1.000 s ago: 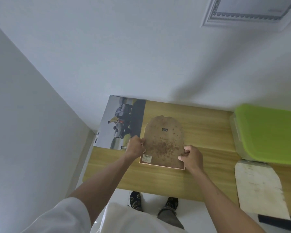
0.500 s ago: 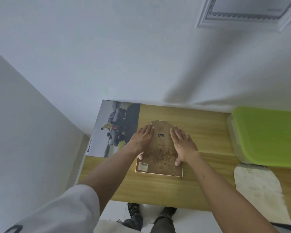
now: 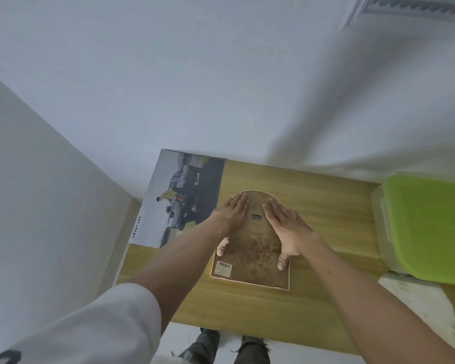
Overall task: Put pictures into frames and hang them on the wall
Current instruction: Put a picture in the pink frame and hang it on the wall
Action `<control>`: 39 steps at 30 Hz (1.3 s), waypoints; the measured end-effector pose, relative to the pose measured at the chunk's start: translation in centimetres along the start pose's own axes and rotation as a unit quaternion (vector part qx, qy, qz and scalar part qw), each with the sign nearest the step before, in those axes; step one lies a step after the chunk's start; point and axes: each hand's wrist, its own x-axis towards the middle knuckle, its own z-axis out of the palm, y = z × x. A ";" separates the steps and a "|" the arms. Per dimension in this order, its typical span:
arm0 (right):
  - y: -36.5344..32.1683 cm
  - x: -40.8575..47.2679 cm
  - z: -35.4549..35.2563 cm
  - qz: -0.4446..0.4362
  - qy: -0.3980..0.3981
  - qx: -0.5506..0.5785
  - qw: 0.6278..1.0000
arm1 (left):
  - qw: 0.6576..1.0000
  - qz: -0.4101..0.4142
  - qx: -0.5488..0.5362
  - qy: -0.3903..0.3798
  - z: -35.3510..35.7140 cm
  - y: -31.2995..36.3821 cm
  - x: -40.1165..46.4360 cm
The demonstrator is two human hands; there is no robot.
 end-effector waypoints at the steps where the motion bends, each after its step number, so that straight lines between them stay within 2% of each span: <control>1: 0.0 0.1 0.0 0.002 -0.001 0.004 1.000 | 1.000 -0.001 -0.010 0.006 0.0 0.2 0.2; 12: 0.2 0.3 0.4 0.002 0.002 0.015 1.000 | 1.000 0.002 0.003 0.002 -0.3 0.4 -0.1; 18: -0.5 -0.6 0.7 0.025 0.024 -0.005 0.999 | 0.997 -0.015 -0.074 0.019 0.7 0.1 -1.0; 21: -0.9 -2.2 1.6 0.062 0.053 0.070 0.994 | 0.988 -0.050 -0.144 -0.001 1.3 0.4 -2.7; 23: -0.9 -3.5 2.7 0.103 0.069 0.158 0.980 | 0.976 -0.073 -0.205 0.016 2.0 0.5 -3.9; 25: -1.1 -4.6 3.5 0.138 0.067 0.253 0.955 | 0.959 -0.086 -0.263 0.054 2.5 0.5 -4.9; 27: -1.6 -5.1 4.4 0.164 0.077 0.360 0.915 | 0.937 -0.097 -0.322 0.097 3.0 0.8 -5.3; 31: -2.9 -5.3 5.1 0.243 0.176 0.560 0.772 | 0.873 -0.105 -0.454 0.146 2.0 1.6 -6.5; 34: -3.6 -6.1 5.0 0.303 0.233 0.625 0.681 | 0.795 -0.096 -0.568 0.192 1.6 1.7 -7.2; 37: -3.8 -6.8 4.6 0.323 0.280 0.643 0.635 | 0.735 -0.098 -0.631 0.229 1.3 1.5 -7.4; 39: -3.5 -7.3 3.7 0.319 0.305 0.646 0.623 | 0.692 -0.100 -0.670 0.249 0.8 1.3 -7.6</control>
